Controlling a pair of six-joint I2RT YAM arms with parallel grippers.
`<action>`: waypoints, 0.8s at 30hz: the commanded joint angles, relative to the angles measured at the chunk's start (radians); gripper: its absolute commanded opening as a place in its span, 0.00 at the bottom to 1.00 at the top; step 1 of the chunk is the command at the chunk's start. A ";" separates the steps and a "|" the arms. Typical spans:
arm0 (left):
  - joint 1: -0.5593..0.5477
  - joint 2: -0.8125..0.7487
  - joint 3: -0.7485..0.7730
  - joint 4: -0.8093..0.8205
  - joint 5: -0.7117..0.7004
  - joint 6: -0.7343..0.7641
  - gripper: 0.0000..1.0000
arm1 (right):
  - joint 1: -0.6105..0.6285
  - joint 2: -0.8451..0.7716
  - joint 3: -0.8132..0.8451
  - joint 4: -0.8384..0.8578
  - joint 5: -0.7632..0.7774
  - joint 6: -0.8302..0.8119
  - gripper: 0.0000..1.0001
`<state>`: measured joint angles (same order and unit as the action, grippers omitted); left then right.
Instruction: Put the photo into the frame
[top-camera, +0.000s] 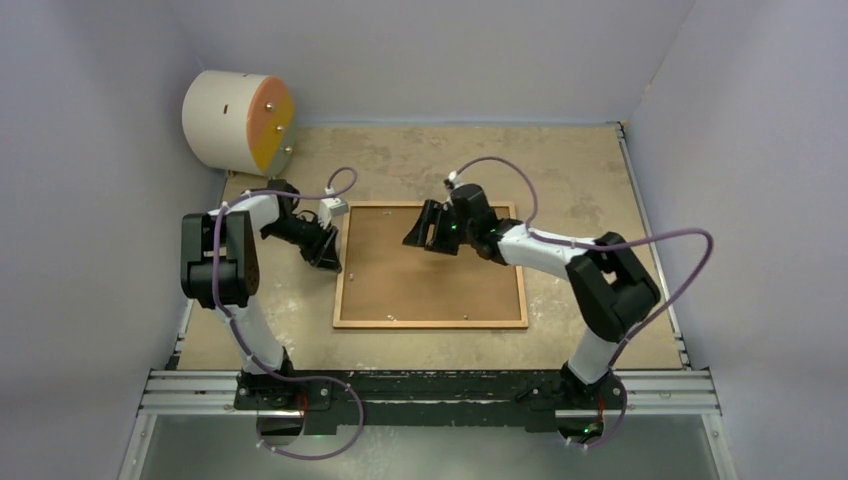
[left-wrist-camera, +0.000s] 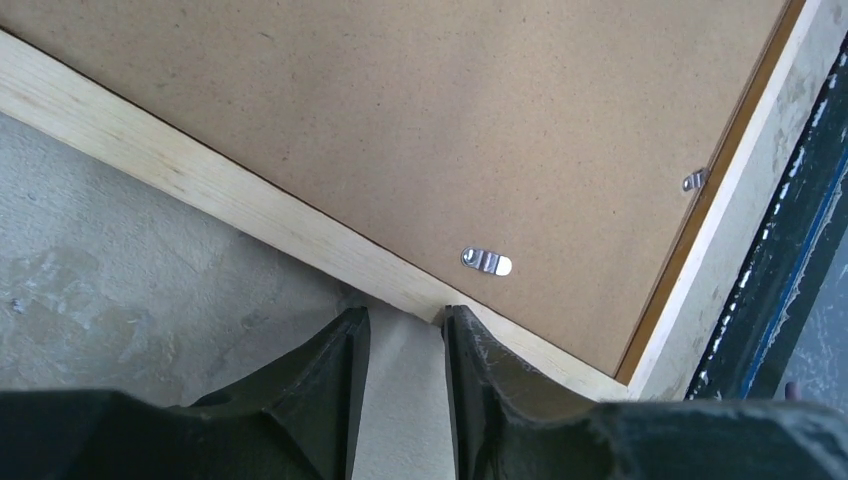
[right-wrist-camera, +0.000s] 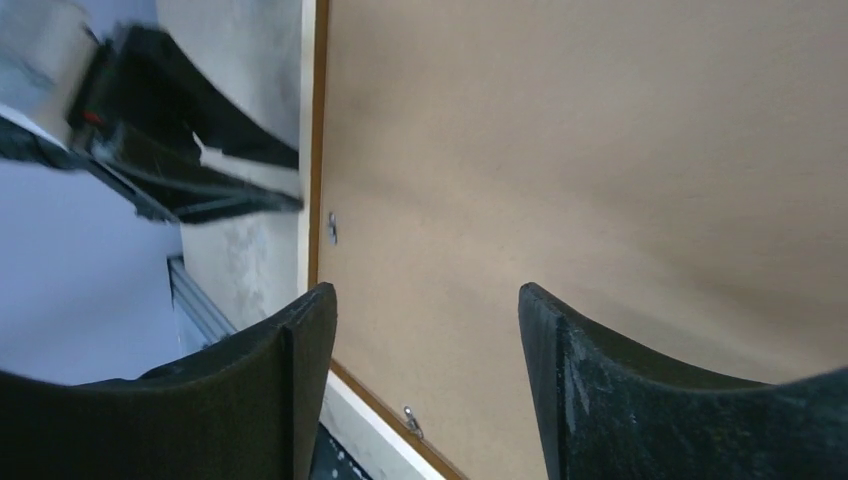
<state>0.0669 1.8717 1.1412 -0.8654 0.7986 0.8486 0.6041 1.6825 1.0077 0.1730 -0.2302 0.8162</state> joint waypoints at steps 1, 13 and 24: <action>0.004 -0.005 -0.025 0.037 0.025 -0.029 0.33 | 0.090 0.081 0.062 0.136 -0.092 0.060 0.66; 0.005 -0.004 -0.064 0.072 -0.013 -0.024 0.19 | 0.256 0.328 0.245 0.167 -0.138 0.126 0.57; 0.004 -0.037 -0.082 0.093 -0.042 -0.026 0.17 | 0.291 0.422 0.322 0.135 -0.124 0.113 0.53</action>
<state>0.0780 1.8400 1.0901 -0.8158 0.8234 0.7963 0.8955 2.0975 1.2758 0.3080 -0.3557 0.9279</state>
